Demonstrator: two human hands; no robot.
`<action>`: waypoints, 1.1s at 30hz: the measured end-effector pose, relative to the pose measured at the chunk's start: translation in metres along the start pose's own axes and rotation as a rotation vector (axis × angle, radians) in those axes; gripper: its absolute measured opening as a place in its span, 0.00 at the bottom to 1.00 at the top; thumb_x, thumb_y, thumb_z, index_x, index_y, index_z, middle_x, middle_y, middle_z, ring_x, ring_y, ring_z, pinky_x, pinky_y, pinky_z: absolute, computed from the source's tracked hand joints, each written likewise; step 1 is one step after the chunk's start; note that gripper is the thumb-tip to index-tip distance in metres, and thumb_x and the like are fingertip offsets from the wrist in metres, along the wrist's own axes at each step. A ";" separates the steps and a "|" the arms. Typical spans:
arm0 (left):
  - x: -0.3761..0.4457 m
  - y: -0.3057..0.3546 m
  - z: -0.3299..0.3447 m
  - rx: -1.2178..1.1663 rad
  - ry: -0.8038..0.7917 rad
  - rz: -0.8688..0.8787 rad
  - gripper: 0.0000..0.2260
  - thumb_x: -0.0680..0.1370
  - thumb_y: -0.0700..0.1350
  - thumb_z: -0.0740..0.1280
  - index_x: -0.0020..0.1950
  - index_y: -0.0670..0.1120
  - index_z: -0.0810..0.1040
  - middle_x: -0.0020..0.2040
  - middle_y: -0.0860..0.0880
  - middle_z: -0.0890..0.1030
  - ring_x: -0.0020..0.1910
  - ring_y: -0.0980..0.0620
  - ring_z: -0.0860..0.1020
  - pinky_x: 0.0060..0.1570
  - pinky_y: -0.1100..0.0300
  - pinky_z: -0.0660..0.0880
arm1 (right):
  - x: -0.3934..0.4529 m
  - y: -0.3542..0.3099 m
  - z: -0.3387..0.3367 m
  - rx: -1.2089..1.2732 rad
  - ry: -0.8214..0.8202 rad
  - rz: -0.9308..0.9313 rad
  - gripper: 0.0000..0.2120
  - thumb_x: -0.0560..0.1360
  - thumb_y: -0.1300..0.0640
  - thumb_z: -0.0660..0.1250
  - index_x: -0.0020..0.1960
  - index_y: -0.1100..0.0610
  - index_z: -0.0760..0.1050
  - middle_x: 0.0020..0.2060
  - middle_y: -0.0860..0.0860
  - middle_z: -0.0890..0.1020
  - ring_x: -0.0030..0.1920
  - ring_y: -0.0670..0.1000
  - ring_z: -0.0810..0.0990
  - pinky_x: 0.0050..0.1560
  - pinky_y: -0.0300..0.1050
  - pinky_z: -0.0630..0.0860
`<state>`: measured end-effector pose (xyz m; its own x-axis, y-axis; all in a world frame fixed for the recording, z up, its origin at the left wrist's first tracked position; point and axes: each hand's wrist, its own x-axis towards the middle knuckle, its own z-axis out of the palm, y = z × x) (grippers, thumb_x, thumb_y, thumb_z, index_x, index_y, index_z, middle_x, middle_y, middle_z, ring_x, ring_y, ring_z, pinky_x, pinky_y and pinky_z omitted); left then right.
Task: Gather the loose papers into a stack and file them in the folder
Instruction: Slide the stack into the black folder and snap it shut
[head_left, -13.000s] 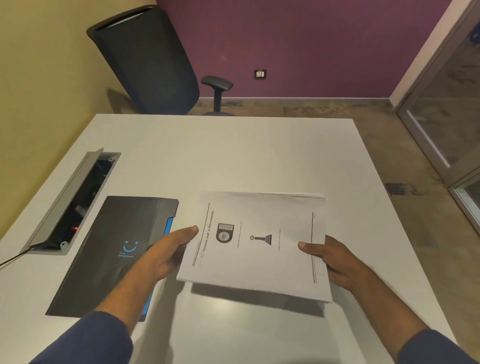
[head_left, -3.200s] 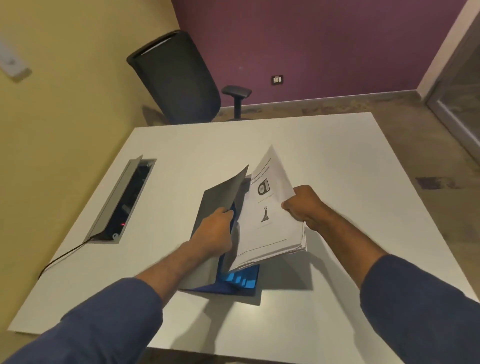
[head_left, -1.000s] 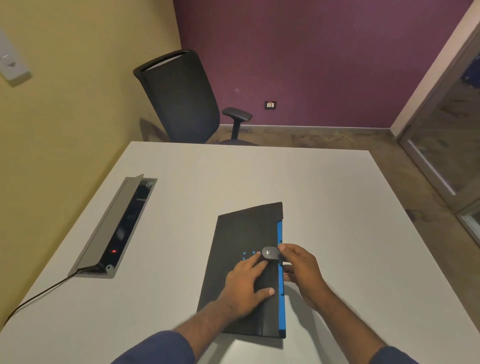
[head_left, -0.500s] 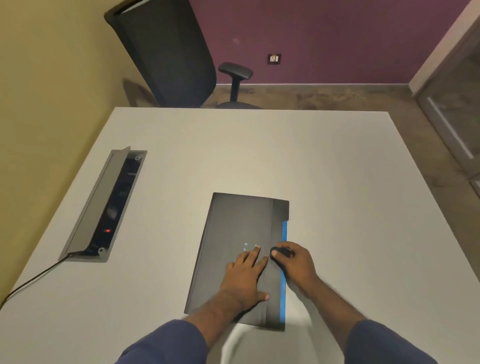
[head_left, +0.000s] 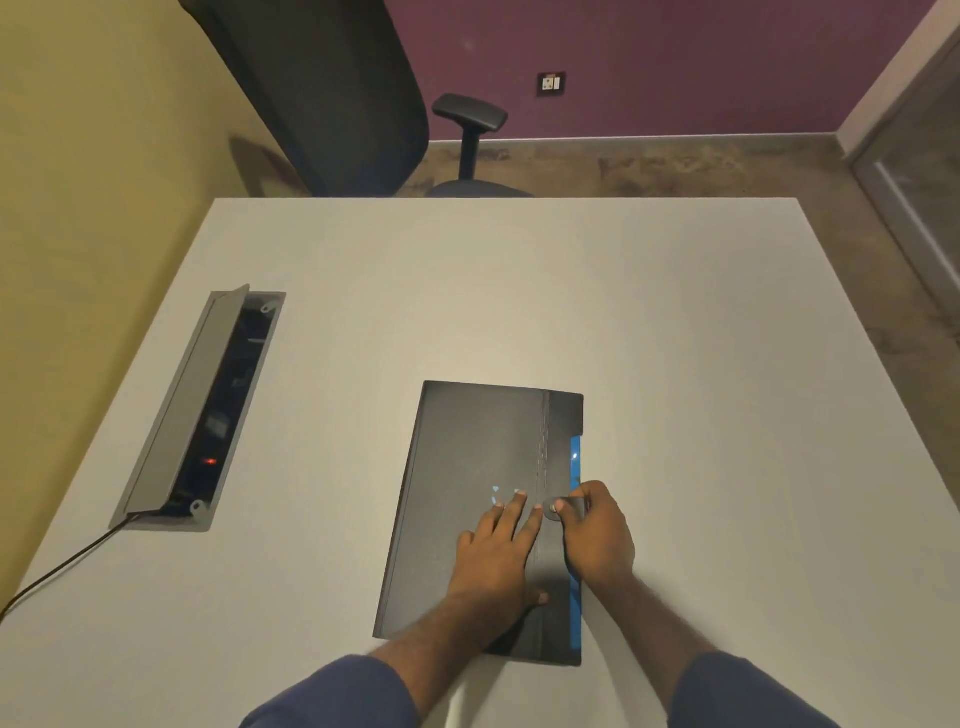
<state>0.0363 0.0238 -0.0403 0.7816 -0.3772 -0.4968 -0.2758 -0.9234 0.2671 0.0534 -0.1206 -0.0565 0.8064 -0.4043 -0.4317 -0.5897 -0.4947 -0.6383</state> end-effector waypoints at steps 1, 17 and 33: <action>0.001 0.002 -0.002 0.011 -0.004 -0.003 0.48 0.72 0.61 0.72 0.80 0.56 0.43 0.82 0.49 0.45 0.79 0.42 0.50 0.71 0.40 0.58 | 0.000 0.000 0.001 -0.025 -0.004 0.010 0.06 0.78 0.50 0.65 0.50 0.50 0.69 0.44 0.47 0.77 0.42 0.50 0.77 0.48 0.44 0.72; 0.015 0.022 -0.020 0.195 -0.150 -0.040 0.47 0.72 0.60 0.74 0.80 0.56 0.46 0.81 0.43 0.50 0.78 0.36 0.53 0.70 0.36 0.62 | 0.013 0.009 -0.007 0.008 0.033 -0.006 0.17 0.72 0.51 0.74 0.52 0.48 0.66 0.52 0.46 0.67 0.47 0.49 0.73 0.48 0.39 0.71; 0.008 0.027 -0.027 0.302 -0.106 0.011 0.44 0.73 0.59 0.72 0.79 0.51 0.50 0.77 0.47 0.56 0.75 0.39 0.57 0.62 0.33 0.68 | 0.018 0.013 -0.010 -0.089 0.033 -0.047 0.18 0.71 0.49 0.74 0.51 0.49 0.66 0.50 0.48 0.69 0.45 0.50 0.74 0.45 0.39 0.69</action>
<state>0.0506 -0.0029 -0.0146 0.7191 -0.3781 -0.5830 -0.4501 -0.8927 0.0237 0.0599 -0.1414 -0.0661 0.8323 -0.4031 -0.3804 -0.5539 -0.5797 -0.5976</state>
